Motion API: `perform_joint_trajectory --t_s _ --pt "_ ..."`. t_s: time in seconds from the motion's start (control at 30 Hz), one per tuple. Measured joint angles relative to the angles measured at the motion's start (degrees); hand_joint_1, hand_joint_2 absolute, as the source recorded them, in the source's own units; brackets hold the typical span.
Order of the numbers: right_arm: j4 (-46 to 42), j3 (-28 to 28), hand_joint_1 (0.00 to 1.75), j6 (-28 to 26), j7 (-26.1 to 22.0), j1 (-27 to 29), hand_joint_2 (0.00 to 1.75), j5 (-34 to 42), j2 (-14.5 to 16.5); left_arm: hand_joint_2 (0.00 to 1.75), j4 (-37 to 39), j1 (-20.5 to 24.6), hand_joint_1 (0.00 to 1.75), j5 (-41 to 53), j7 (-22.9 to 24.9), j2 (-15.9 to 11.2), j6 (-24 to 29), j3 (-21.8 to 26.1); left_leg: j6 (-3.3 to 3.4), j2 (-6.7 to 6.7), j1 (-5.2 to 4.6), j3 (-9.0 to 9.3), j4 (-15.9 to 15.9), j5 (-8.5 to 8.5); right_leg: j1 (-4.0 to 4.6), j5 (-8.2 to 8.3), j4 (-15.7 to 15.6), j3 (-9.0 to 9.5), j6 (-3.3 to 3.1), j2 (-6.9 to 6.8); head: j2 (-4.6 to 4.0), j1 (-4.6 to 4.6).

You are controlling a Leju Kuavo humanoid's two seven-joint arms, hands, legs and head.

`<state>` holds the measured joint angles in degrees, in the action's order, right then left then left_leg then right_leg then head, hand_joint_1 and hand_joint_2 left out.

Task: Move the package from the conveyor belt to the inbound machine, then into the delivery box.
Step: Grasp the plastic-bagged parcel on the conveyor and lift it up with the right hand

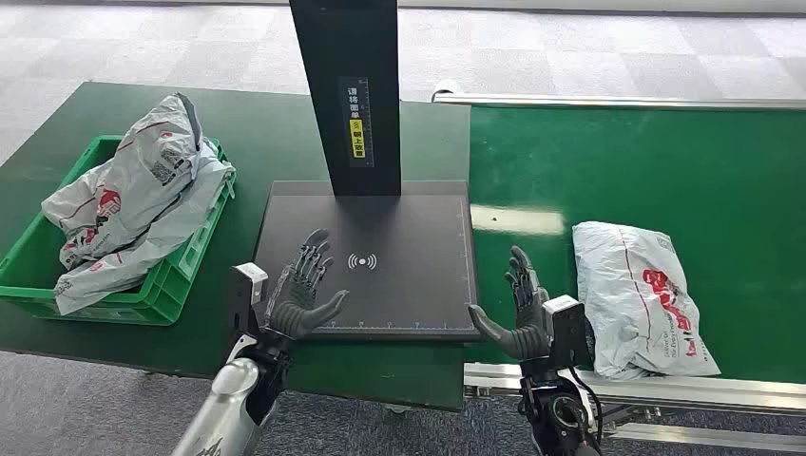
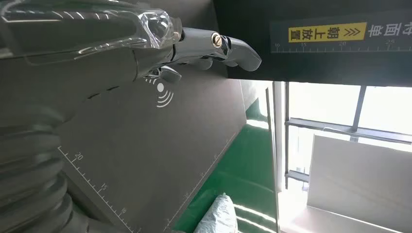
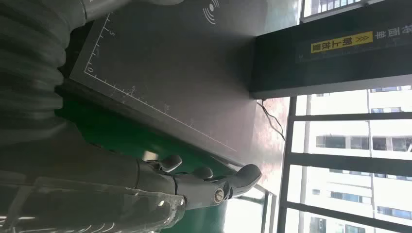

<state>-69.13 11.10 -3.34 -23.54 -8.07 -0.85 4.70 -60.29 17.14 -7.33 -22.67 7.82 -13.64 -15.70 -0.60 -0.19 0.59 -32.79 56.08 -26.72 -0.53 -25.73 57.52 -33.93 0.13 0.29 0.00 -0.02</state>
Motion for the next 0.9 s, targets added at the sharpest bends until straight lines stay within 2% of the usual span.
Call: perform_joint_trajectory --t_s 0.23,0.37,0.47,0.63,0.8,0.9 --pt "0.0 0.0 0.0 -0.4 0.0 0.0 1.75 -0.9 -0.1 1.75 0.0 0.0 0.0 -0.2 0.0 0.0 -0.1 0.0 0.0 0.0 0.0 0.0 0.0 0.0 0.0 0.0 0.0 0.0 0.0 0.0 0.0 0.0" --pt "0.0 0.0 0.0 -6.7 0.7 -0.2 1.75 -9.1 -0.9 1.75 -0.1 0.0 0.0 0.0 0.2 0.0 -0.1 0.0 0.0 -0.01 0.0 0.0 0.0 0.0 0.0 0.0 0.0 0.01 0.0 0.0 -0.01 0.0" --pt "0.0 -0.7 0.0 -13.2 3.0 -1.4 1.75 -17.8 -2.8 1.75 -0.5 -0.2 0.0 0.4 0.6 -0.2 -0.1 0.0 0.0 -0.01 -0.01 -0.01 0.0 0.0 -0.01 0.01 0.0 0.01 0.01 0.0 -0.01 0.0" --pt "0.7 -5.4 0.0 -17.7 7.5 -4.4 1.75 -27.0 -7.2 1.75 -1.7 -0.7 0.0 1.2 1.3 -0.3 -0.1 0.3 0.01 -0.07 -0.03 -0.01 0.0 0.01 -0.06 0.02 0.0 0.03 0.03 -0.01 0.0 0.0" --pt "5.0 -10.9 0.0 -18.2 13.1 -7.9 1.75 -36.0 -11.6 1.75 -2.2 -1.4 0.0 2.3 1.5 -0.4 -0.2 0.8 0.01 -0.1 -0.03 -0.02 0.0 0.0 -0.06 0.03 0.0 0.03 0.04 -0.03 0.0 0.0" --pt "7.4 -12.7 0.0 -18.0 13.8 -9.1 1.75 -37.4 -13.1 1.75 -2.3 -1.4 0.0 2.5 1.5 -0.4 -0.3 0.9 0.01 -0.09 -0.02 -0.02 0.0 0.0 -0.05 0.03 0.0 0.02 0.03 -0.04 0.0 -0.01"
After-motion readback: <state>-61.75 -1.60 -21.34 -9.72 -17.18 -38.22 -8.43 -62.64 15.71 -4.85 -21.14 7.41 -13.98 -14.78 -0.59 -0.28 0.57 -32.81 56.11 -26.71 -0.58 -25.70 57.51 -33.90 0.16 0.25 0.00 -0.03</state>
